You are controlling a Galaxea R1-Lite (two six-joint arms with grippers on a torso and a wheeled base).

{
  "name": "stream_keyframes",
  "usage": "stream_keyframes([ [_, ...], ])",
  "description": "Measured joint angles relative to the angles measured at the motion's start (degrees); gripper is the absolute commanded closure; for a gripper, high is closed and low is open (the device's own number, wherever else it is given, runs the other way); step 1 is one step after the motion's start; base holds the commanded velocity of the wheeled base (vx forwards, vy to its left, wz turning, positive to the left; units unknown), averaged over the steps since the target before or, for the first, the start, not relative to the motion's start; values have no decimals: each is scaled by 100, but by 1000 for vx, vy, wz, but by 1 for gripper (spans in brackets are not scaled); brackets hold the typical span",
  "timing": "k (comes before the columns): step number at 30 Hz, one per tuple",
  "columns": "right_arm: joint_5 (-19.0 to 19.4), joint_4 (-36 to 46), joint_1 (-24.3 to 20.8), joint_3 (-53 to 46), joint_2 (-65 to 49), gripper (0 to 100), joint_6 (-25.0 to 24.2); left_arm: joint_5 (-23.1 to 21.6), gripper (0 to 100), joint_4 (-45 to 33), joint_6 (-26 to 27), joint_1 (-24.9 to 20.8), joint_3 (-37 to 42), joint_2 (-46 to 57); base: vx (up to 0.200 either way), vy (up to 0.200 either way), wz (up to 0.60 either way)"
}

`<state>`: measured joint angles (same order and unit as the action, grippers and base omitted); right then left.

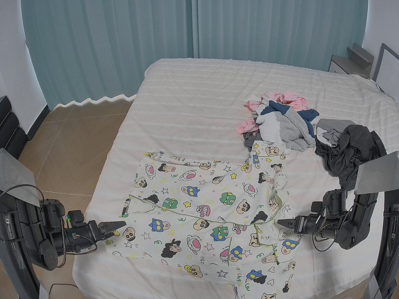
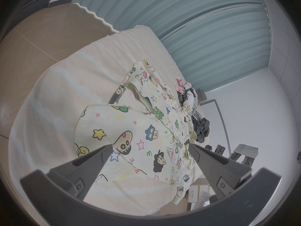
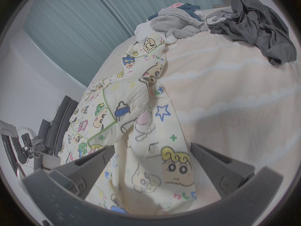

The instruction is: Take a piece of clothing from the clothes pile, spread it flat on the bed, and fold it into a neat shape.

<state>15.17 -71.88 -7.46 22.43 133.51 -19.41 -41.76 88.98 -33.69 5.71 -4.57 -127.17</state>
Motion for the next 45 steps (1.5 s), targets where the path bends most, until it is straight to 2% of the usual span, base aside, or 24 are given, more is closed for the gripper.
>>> stream_keyframes([
  [13, 155, 0, -9, -124, 6, 0, 140, 2, 0, 0, -2, -1, 0, 0, 0, 0, 0],
  [14, 156, 0, -11, -107, 11, 100, 132, 2, 0, 0, -2, -1, 0, 0, 0, 0, 0],
  [33, 148, -709, 295, -477, 63, 100, 77, 2, 0, -2, 0, -1, 2, -1, 0, 0, 0],
  [45, 117, -1426, 958, -1084, 63, 100, 146, 17, 0, 0, 17, -1, 0, -15, 0, 0, 0],
])
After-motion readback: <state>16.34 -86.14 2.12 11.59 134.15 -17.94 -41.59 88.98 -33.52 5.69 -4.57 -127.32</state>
